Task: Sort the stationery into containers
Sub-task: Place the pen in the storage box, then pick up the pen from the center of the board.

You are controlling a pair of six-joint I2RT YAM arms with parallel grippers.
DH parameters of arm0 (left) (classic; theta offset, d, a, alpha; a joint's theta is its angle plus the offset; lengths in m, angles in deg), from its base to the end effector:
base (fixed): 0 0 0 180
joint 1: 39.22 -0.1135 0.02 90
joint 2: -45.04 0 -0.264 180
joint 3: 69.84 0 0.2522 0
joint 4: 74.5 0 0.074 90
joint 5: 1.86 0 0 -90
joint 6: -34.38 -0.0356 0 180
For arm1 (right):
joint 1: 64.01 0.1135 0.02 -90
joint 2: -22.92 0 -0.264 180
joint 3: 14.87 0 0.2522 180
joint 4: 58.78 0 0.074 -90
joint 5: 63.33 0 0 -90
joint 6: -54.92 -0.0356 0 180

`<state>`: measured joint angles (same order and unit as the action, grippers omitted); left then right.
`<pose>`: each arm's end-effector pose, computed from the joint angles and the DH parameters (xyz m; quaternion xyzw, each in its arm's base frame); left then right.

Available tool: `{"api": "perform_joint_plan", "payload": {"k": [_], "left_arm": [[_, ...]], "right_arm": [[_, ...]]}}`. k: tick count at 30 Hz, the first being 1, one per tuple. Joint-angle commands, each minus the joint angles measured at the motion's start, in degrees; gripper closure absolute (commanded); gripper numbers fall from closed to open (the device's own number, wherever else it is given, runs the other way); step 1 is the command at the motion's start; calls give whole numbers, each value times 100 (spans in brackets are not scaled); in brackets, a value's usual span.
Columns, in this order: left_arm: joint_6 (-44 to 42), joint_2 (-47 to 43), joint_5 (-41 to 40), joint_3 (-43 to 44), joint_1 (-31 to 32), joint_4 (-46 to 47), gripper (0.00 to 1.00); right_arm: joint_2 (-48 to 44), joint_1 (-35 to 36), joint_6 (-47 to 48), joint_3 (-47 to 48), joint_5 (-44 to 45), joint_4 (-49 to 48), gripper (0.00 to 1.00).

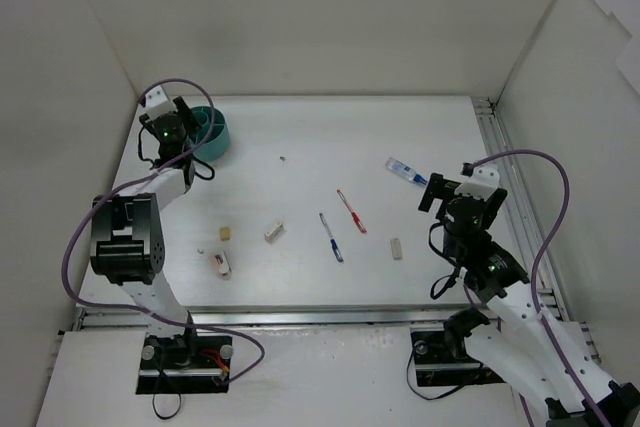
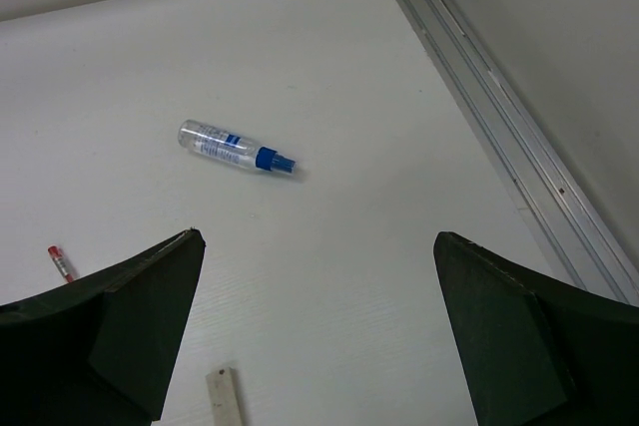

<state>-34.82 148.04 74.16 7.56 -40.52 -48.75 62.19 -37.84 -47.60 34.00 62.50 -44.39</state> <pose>0.4151 0.0180 0.2620 -0.2189 0.6714 -0.0343 0.7072 0.1589 0.0549 0.3141 0.1235 0.7201 -0.0003 0.6828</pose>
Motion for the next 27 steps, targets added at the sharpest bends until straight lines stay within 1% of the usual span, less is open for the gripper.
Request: {"api": "perform_joint_plan", "payload": {"k": [1,2,3,4,5,6,7,8,9,10,11,12,13,14,15,16,17,18,19,20,22,27], "left_arm": [[-618,-974,551,201,217,173,41],[-864,-1166,1233,454,340,-333,16],[-1128,-1238,1648,613,419,-712,1],[-1618,-1273,1983,754,507,-1421,0],[-1849,-1378,2561,938,595,-1680,0],[-2077,-1449,2845,931,805,-1866,0],[-2732,-1537,3135,879,920,-2129,0],[-2965,-1764,3547,731,1060,-2253,0],[-3176,-1870,3725,651,1349,-2359,0],[-3596,-1984,3927,589,1500,-2612,0],[-3809,-2177,4277,510,1649,-2771,0],[-4037,-2266,4376,492,1981,-2973,0],[-4240,-2310,4456,509,2150,-3410,0],[-4564,-2363,4448,614,2308,-3719,0],[-4654,-2364,4430,676,2475,-4114,0],[-4681,-2372,4334,694,2755,-4353,0],[-4551,-2398,4151,598,2871,-4416,0],[-4402,-2425,4001,475,2985,-4373,0],[-4217,-2451,3791,352,3195,-4138,0],[-3946,-2521,3493,64,3293,-4066,0],[-3724,-2670,3114,-262,3591,-3995,0],[-3478,-2873,3041,-747,4145,-4134,0]], "right_arm": [[-103,-42,47,-4,-120,-282,2],[-86,-33,82,4,-347,-273,2],[-68,-51,222,30,-462,-221,2],[10,-51,275,83,-568,-151,2],[54,-60,276,188,-699,-98,2],[168,-51,302,250,-796,146,2],[239,-60,328,320,-884,218,2],[292,-68,328,443,-1077,315,2],[423,-69,311,505,-1183,490,2],[494,-60,285,592,-1332,578,2],[590,-95,137,750,-1534,666,2],[774,-130,74,830,-1605,841,2],[889,-165,4,891,-1676,913,2],[994,-217,-119,1031,-1833,1070,2],[1256,-244,-181,1120,-1904,1150,2],[1407,-357,-268,1190,-1983,1220,2],[1548,-428,-408,1365,-2184,1273,2],[1871,-498,-471,1436,-2316,1352,2],[2031,-647,-497,1507,-2596,1370,2],[2180,-710,-541,1664,-2738,1388,2],[2628,-842,-524,1779,-3028,1388,2],[3464,-1123,-357,2192,-3415,1388,2]]}}
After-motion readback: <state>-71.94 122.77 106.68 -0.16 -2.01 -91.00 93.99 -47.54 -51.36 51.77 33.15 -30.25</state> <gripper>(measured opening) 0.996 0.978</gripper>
